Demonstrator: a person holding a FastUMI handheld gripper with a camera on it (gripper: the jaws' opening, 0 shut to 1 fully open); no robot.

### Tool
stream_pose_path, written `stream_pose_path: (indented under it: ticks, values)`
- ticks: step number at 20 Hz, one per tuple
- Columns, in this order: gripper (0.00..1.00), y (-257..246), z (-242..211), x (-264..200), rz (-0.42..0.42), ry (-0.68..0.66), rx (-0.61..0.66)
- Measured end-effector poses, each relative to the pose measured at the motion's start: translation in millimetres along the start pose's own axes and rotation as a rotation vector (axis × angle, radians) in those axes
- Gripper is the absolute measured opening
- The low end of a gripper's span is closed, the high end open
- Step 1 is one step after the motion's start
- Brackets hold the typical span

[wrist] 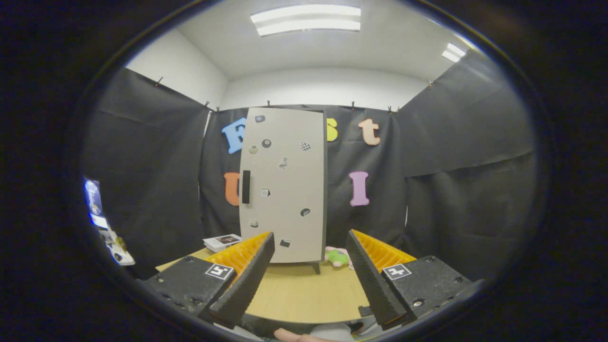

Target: Open the shoe cabinet door, grab the shoes and put them into the shoe cabinet, then close the shoe cabinet door.

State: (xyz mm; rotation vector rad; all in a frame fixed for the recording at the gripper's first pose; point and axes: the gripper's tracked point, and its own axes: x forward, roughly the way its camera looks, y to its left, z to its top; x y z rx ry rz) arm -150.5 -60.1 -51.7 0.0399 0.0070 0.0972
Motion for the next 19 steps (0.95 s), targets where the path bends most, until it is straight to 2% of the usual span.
stream_pose_path:
  ticks: [19]
  values:
    - [0.99,-8.4,-7.7,-1.8,0.003,0.009,-0.003]
